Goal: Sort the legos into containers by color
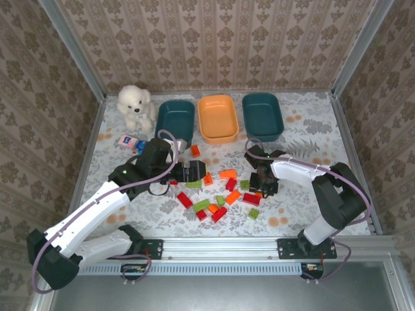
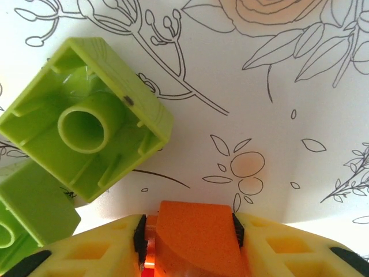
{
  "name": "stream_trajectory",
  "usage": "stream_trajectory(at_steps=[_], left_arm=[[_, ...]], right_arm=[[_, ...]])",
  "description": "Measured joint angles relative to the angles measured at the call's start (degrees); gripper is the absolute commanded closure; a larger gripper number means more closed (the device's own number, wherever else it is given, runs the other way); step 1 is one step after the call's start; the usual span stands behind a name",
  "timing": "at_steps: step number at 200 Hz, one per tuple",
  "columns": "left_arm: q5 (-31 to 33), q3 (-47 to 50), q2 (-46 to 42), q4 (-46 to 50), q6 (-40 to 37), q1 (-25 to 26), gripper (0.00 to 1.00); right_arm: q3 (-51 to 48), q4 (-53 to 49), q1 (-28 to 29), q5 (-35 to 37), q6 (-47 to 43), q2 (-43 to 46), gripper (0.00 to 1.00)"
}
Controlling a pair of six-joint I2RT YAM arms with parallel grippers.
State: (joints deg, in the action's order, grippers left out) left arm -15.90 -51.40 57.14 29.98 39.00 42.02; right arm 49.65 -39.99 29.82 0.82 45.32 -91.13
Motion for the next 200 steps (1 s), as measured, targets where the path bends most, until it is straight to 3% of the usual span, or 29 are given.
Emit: stream_trajectory(at_steps=[21,81,133,159,200], left_arm=[[0.02,0.00,0.00,0.00,0.04,0.02,0.00],[0.02,0.00,0.13,-0.87,0.48,0.20,0.00],[-0.39,-5.77,8.96,-4.39,2.47,0.31,0.00],[-1.73,-13.20,15.52,-7.67,3.63,-1.09,0.00],[-3.45,-24.96,25.44,-12.44,6.71,-7.34,0.00]], right_arm=[[-0.15,0.15,0.00,0.00,0.42,0.15,0.69],[1.27,-3.74,0.00,2.47,1.20,4.96,0.75],[23.34,-11.17,-5.31,6.03,-5.03,7.54,0.75],[37.31,-11.23,-11.30,5.84,-9.11,0.76,0.75],[54.27,-10.32,-17.27,3.41,-13.00,-18.12,0.76]])
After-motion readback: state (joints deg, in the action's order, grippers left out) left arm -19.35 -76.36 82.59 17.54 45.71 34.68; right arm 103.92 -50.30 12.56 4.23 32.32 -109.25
